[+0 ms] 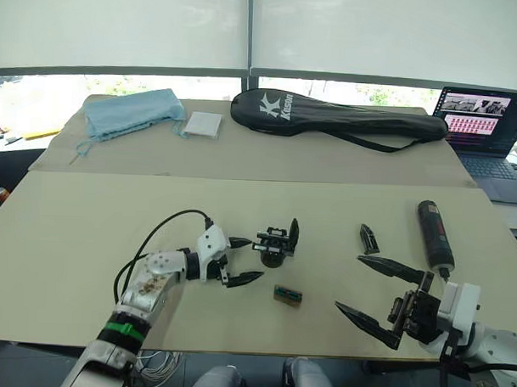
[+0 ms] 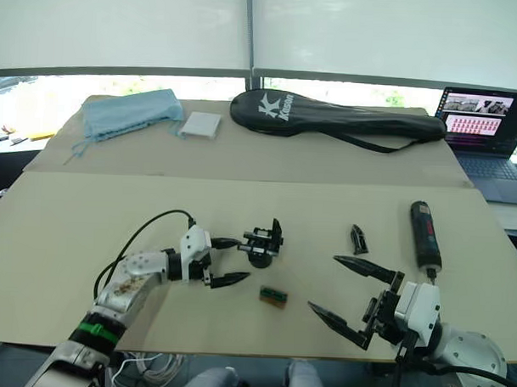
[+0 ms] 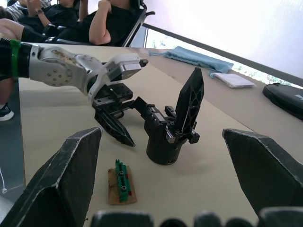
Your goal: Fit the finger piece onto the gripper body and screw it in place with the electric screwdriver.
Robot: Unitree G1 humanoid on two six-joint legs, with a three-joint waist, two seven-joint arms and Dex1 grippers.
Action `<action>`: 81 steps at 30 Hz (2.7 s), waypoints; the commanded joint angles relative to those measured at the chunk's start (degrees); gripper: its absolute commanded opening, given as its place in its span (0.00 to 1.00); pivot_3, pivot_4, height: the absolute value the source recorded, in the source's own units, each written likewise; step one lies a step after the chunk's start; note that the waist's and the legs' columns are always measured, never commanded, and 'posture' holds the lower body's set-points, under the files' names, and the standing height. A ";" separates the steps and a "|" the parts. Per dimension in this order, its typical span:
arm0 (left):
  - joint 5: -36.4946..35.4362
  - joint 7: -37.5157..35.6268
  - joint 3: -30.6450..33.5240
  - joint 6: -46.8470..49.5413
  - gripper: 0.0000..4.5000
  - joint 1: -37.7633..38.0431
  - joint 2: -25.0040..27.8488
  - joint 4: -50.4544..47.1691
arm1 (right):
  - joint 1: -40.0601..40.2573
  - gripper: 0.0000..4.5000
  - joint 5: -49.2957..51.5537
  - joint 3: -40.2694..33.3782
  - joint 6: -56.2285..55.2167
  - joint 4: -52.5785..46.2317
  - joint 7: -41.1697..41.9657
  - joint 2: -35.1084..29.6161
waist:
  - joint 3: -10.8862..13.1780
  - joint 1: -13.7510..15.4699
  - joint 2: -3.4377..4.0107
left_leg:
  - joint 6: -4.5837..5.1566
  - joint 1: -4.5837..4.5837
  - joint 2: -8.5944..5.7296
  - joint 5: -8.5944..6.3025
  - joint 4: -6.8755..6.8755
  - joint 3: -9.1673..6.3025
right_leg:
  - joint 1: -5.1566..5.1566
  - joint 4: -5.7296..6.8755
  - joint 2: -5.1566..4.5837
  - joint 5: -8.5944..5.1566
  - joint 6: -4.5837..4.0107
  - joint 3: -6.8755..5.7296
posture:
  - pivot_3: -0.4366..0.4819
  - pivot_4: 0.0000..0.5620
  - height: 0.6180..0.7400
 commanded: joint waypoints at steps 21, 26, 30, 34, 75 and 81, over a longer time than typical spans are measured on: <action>4.46 -13.21 -0.09 -14.66 0.86 -13.36 -8.83 23.95 | 3.38 1.00 0.48 -1.99 -0.27 -3.28 -1.32 -0.45 | 0.01 0.61 -0.02 | 0.54 -0.06 0.00 0.20 0.05 0.00 | 0.02 -0.10 -0.03 0.00 0.00 0.15 | 0.48 0.27 1.00; 5.20 -12.29 0.33 -15.35 0.51 -13.13 -9.41 24.45 | 3.46 1.00 0.47 -2.04 -0.35 -3.05 -1.06 -0.55 | 0.01 0.62 -0.02 | 0.56 -0.06 0.01 0.19 0.06 0.00 | 0.03 -0.11 -0.03 0.00 0.01 0.16 | 0.48 0.27 1.00; 4.09 -13.08 0.59 -14.14 0.51 -11.04 -9.20 20.64 | 3.43 1.00 0.26 -1.68 -0.30 -2.95 -1.03 -0.51 | 0.01 0.48 -0.02 | 0.56 -0.06 0.01 0.18 0.07 0.00 | 0.03 -0.10 -0.03 0.00 0.01 0.17 | 0.48 0.27 1.00; 3.11 -9.54 1.82 -10.55 0.51 -8.10 -8.80 12.87 | 3.35 1.00 0.19 -1.53 -0.24 -2.93 -1.09 -0.46 | 0.01 0.41 -0.02 | 0.59 -0.06 0.01 0.17 0.05 0.00 | 0.00 -0.10 -0.02 -0.01 0.02 0.19 | 0.48 0.27 1.00; 5.75 18.61 -2.57 9.89 0.99 12.80 -7.50 -21.87 | 3.13 1.00 2.32 -3.86 1.87 -2.43 1.61 -2.71 | -0.01 0.42 0.01 | 0.37 -0.04 0.02 0.05 0.01 0.00 | 0.01 -0.08 -0.02 -0.04 0.07 0.24 | 0.48 0.27 1.00; 1.65 9.41 1.08 8.21 0.99 7.69 -2.12 -14.10 | 2.64 1.00 1.98 -3.47 1.56 -2.01 1.54 -2.28 | -0.01 0.31 0.01 | 0.36 -0.03 0.02 0.06 0.01 0.00 | 0.00 -0.06 -0.01 -0.04 0.06 0.22 | 0.48 0.27 1.00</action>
